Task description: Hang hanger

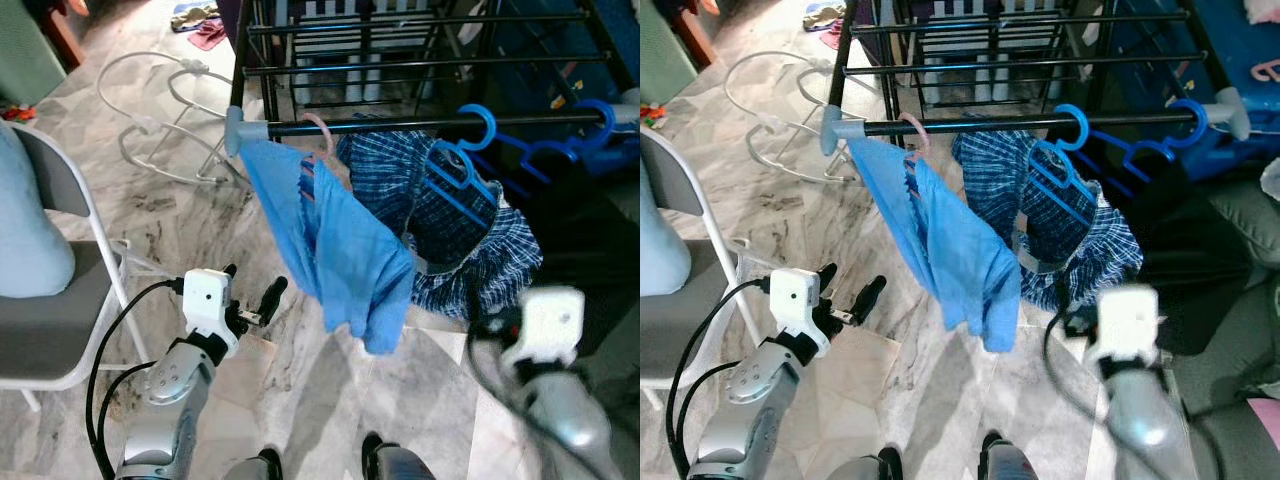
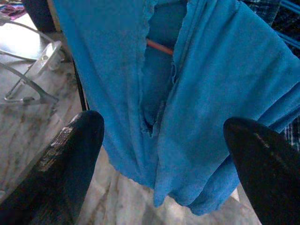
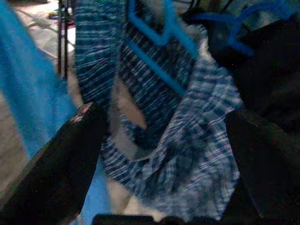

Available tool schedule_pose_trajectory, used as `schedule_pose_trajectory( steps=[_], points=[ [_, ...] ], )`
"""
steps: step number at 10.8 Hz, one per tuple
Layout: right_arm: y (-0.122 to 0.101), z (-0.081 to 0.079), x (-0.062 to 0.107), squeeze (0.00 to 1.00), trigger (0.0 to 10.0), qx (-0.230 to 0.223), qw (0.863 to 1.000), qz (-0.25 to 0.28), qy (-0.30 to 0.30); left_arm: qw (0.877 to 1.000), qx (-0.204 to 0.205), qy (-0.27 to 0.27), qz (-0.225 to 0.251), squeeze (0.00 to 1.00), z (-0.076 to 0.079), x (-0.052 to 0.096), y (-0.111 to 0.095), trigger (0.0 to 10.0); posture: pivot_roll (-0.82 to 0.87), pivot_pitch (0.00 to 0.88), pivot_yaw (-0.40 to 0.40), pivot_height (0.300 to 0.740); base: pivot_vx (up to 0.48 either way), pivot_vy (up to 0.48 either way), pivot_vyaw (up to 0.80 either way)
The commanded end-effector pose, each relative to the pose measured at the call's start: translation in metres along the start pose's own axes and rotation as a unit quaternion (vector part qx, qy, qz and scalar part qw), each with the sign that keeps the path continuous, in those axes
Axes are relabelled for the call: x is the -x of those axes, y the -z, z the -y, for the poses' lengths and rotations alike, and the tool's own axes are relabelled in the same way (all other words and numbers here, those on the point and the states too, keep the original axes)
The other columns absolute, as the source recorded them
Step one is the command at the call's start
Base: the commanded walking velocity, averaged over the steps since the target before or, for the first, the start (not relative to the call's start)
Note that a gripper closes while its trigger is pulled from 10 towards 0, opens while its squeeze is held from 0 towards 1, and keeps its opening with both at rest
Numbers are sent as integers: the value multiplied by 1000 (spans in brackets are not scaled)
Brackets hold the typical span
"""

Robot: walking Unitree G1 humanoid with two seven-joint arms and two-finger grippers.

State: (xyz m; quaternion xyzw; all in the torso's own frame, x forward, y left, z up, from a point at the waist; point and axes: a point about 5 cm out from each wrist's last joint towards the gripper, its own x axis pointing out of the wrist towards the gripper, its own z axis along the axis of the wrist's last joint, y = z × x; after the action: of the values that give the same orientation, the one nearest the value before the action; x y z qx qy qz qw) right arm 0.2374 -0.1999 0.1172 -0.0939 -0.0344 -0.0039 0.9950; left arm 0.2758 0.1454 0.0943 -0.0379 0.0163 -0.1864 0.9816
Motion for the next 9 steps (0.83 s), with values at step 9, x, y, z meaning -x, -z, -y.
schedule_pose_trajectory(
  steps=[9],
  points=[
    [-4,7,-7,0,10000,14,1000,-11,-2,1000,12,3,-29,0,1,4,11,10000,-110,230,64,740,246,0,0]
  ],
)
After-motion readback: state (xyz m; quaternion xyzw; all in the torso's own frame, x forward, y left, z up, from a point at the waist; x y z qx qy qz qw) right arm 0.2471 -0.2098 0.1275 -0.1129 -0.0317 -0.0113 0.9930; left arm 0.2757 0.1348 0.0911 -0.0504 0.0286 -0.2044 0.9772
